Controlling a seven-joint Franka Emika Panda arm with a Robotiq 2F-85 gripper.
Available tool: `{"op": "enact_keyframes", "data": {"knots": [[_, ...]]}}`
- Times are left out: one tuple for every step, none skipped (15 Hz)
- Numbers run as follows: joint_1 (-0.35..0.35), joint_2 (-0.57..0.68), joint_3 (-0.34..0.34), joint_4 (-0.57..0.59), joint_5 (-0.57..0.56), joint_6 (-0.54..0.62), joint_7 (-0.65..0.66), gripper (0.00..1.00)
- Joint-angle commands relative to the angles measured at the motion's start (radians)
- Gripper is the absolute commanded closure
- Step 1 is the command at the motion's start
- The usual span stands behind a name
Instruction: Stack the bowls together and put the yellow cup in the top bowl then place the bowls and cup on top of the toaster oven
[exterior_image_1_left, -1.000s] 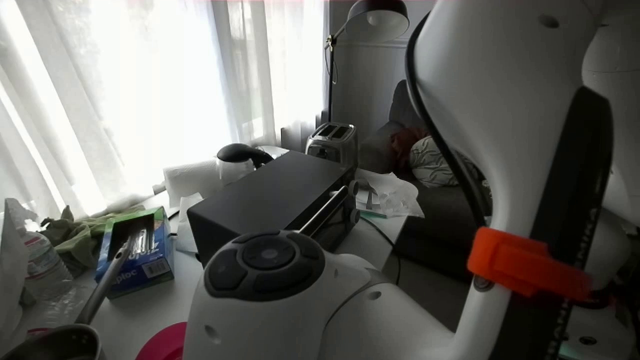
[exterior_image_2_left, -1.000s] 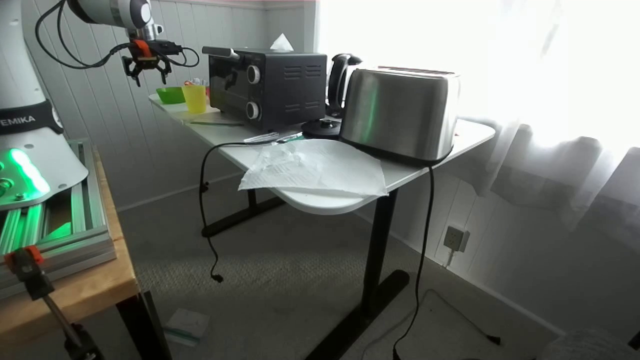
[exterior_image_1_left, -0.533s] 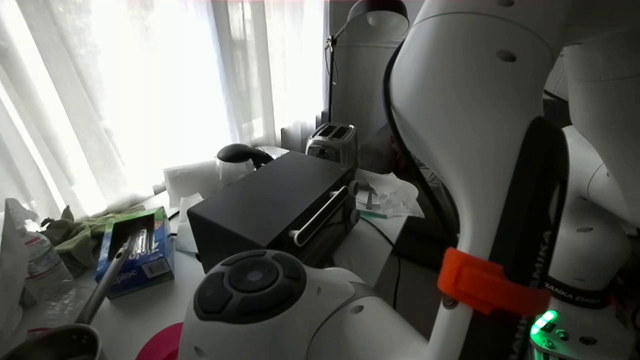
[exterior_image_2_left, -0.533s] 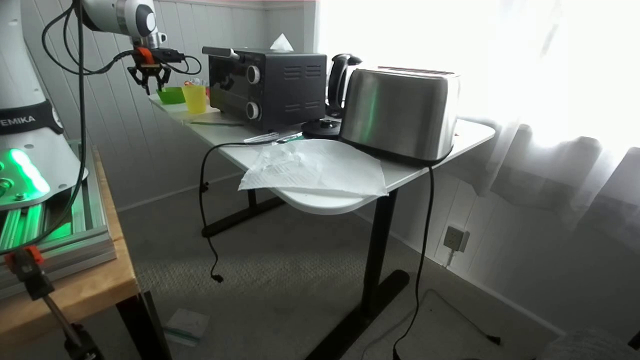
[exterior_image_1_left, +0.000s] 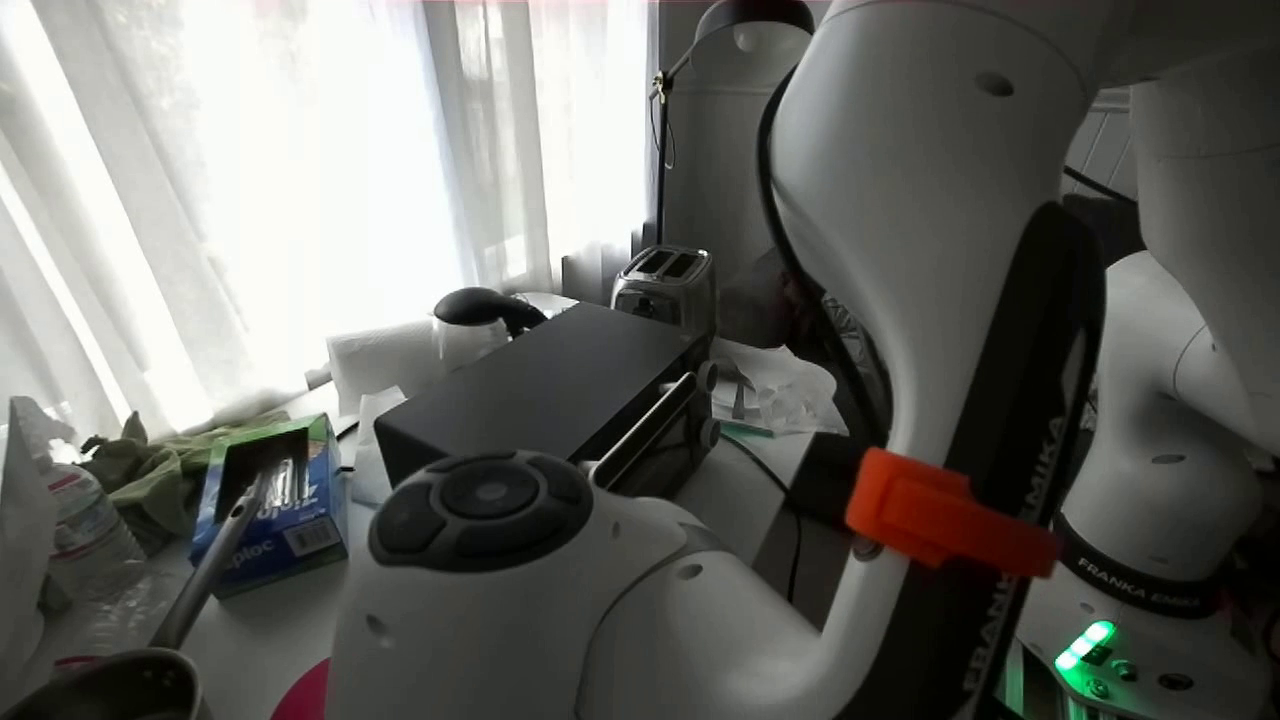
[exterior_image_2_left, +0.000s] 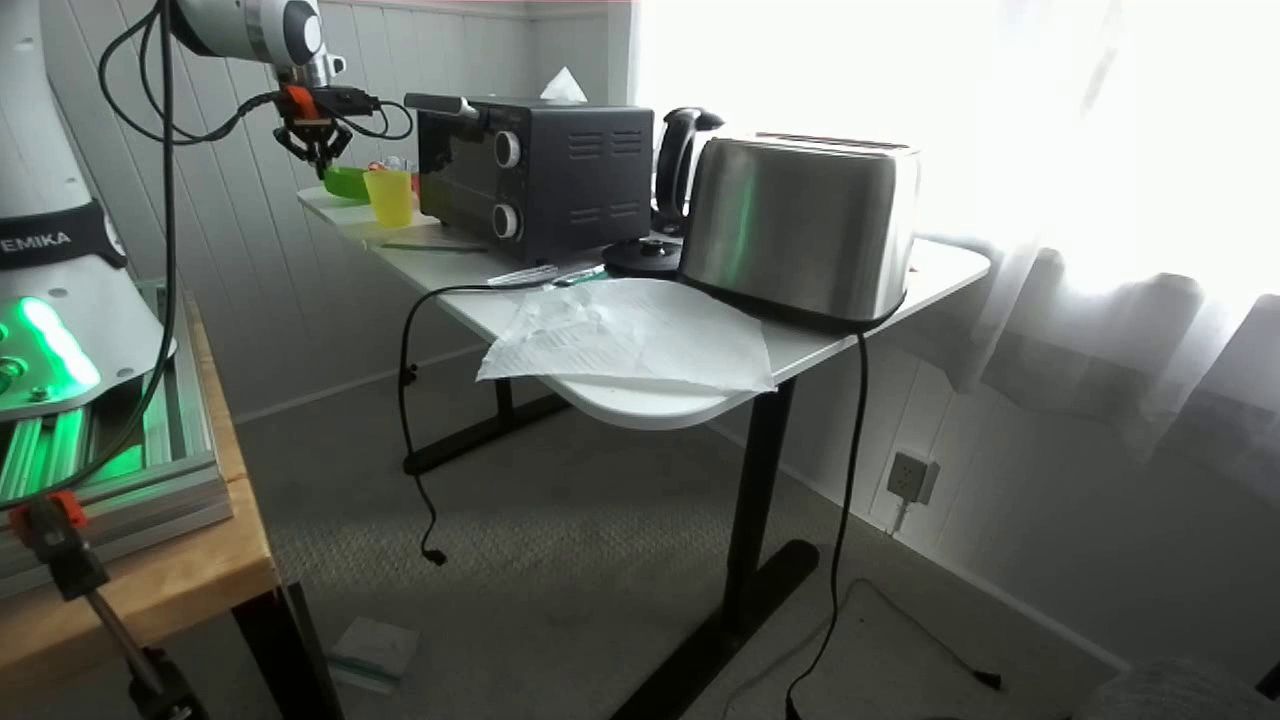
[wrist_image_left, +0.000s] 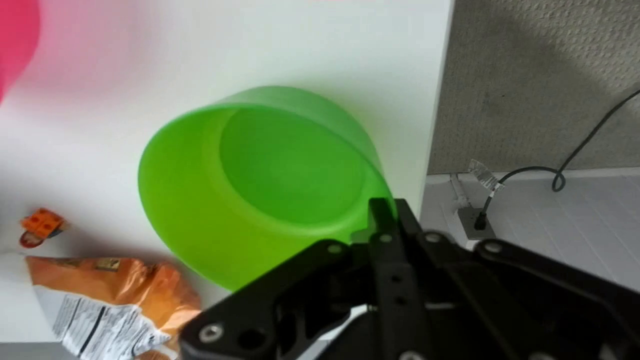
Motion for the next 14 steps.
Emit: {"op": "enact_keyframes", "data": {"knots": [[-0.015,-0.090,-0.007,-0.023,-0.053,-0.034,0.064,0.99],[-0.013,-0.111,-0.019,-0.027,-0.065,-0.039,0.079,0.98],[-0.007,-0.131,-0.037,-0.030,-0.081,-0.048,0.098,0.98],[0.000,-0.150,-0.059,-0.031,-0.098,-0.055,0.127,0.98],[0.009,-0.162,-0.083,-0.026,-0.118,-0.064,0.163,0.98],[0.015,-0.172,-0.104,-0.019,-0.139,-0.080,0.196,0.98],[0.027,-0.175,-0.134,-0.009,-0.173,-0.093,0.242,0.98],[0.030,-0.175,-0.150,0.000,-0.194,-0.108,0.279,0.98],[0.035,-0.167,-0.169,0.013,-0.219,-0.122,0.319,0.98],[0.038,-0.157,-0.180,0.025,-0.237,-0.132,0.352,0.98],[0.043,-0.144,-0.193,0.041,-0.255,-0.143,0.384,0.98],[0.043,-0.134,-0.194,0.053,-0.263,-0.157,0.401,0.98],[0.048,-0.122,-0.200,0.068,-0.273,-0.171,0.424,0.98],[0.052,-0.107,-0.204,0.081,-0.282,-0.177,0.439,0.98]]}}
